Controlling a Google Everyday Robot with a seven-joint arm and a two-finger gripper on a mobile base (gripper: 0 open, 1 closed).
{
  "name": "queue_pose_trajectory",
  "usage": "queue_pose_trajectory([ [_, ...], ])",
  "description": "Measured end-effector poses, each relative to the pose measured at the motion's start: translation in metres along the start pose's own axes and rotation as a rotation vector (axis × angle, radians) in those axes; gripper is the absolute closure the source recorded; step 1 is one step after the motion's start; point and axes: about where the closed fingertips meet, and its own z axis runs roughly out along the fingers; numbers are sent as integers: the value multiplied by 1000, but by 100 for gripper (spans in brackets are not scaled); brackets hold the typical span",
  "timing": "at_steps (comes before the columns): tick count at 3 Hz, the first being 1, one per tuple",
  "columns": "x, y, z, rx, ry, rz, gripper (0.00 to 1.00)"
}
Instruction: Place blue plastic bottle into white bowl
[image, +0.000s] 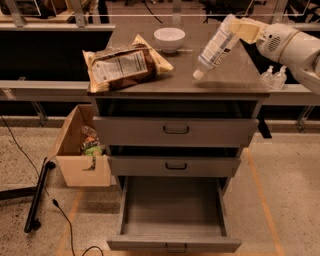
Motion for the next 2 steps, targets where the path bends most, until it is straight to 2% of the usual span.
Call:
queue_pose_trajectory([
  [1,-14,0,19,46,-82,-33,100],
  [2,-31,-10,40,90,-160,-87,100],
])
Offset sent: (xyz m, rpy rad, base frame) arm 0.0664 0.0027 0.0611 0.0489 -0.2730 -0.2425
